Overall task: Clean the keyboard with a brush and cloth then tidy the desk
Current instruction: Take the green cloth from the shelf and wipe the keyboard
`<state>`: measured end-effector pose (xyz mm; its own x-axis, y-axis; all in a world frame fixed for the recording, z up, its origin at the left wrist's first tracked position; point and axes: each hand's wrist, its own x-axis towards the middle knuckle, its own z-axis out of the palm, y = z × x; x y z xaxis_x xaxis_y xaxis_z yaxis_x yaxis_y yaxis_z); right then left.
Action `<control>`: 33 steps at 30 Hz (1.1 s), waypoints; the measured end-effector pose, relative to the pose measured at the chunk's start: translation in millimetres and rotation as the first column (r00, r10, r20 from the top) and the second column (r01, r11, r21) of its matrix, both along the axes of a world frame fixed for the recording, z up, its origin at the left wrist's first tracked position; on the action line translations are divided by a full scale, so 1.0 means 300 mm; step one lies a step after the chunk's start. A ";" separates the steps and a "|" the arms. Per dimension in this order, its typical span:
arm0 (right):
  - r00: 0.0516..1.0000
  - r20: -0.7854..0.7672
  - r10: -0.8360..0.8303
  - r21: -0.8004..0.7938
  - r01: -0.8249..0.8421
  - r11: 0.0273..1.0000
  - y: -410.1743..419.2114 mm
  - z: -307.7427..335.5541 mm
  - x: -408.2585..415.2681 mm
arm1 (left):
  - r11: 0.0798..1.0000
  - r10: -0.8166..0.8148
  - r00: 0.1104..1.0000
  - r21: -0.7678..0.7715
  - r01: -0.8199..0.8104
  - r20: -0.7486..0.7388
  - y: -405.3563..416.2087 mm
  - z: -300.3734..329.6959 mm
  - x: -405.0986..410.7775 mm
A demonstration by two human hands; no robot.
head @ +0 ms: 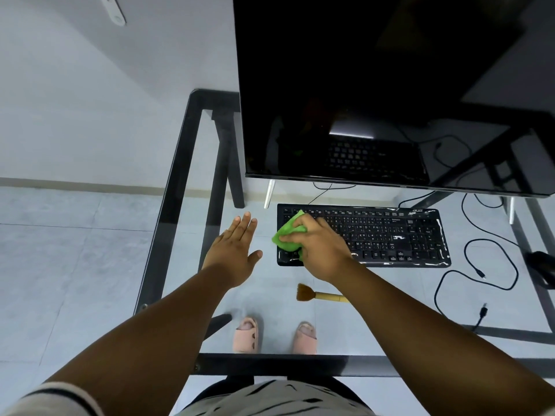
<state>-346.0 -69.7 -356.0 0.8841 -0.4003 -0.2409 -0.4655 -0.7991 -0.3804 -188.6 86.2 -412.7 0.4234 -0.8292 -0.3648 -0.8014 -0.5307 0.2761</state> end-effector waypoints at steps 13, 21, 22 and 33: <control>0.992 -0.051 0.114 -0.040 -0.116 0.992 -0.005 0.019 -0.093 | 1.000 0.002 1.000 0.005 -0.002 0.000 0.003 0.002 -0.003; 0.968 -0.114 0.221 -0.063 -0.230 0.971 0.031 0.028 -0.034 | 1.000 0.005 1.000 0.021 -0.006 0.005 0.004 0.005 -0.005; 0.960 -0.124 0.251 -0.055 -0.259 0.964 0.016 0.032 -0.043 | 1.000 0.005 1.000 0.021 -0.006 0.008 0.004 0.006 -0.005; 0.975 -0.104 0.198 -0.070 -0.206 0.976 -0.033 0.053 -0.104 | 0.988 0.155 0.987 0.005 -0.155 -0.033 -0.040 0.035 -0.059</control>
